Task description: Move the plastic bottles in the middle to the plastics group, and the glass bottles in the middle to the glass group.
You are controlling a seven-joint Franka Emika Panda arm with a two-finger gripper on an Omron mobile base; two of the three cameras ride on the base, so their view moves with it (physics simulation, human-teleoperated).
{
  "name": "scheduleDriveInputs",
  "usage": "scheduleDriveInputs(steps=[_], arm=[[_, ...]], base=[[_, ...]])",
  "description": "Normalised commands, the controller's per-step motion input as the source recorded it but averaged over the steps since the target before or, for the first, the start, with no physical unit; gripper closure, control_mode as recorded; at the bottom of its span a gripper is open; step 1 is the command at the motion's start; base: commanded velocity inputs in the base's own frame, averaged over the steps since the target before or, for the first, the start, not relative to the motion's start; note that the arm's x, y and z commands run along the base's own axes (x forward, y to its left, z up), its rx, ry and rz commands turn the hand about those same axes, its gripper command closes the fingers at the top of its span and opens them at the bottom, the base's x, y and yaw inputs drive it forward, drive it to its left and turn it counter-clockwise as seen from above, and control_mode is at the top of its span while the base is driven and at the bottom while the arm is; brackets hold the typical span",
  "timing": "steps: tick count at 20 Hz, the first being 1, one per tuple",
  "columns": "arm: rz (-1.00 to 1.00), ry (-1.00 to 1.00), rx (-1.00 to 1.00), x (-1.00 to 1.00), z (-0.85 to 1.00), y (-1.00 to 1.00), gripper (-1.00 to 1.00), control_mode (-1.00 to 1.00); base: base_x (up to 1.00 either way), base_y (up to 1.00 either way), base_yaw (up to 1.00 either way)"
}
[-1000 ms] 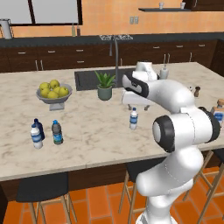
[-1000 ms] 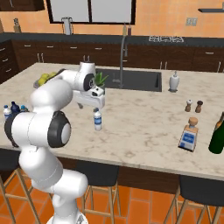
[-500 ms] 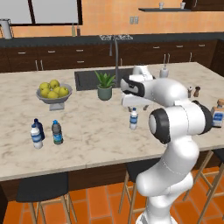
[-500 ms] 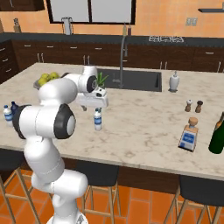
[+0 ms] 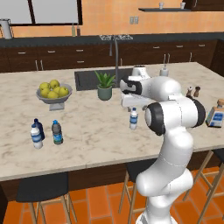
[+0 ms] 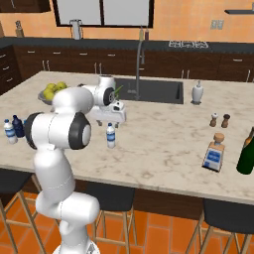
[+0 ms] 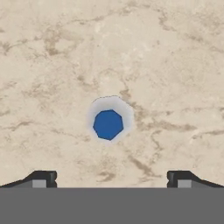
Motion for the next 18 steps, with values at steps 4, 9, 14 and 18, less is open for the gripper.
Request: scheduleDriveInputs(steps=[4, 9, 14, 18], arm=[[0.0, 0.01, 0.0, 0.33, -0.24, 0.0, -1.0, -1.0], [0.0, 0.0, 0.0, 0.21, -0.19, 0.0, -1.0, -1.0], [0.0, 0.0, 0.0, 0.26, -0.22, 0.0, -1.0, -1.0], [0.0, 0.0, 0.0, -0.35, -0.08, 0.0, -1.0, -1.0]], base=[[0.0, 0.0, 0.0], [0.0, 0.0, 0.0], [0.0, 0.0, 0.0], [0.0, 0.0, 0.0]])
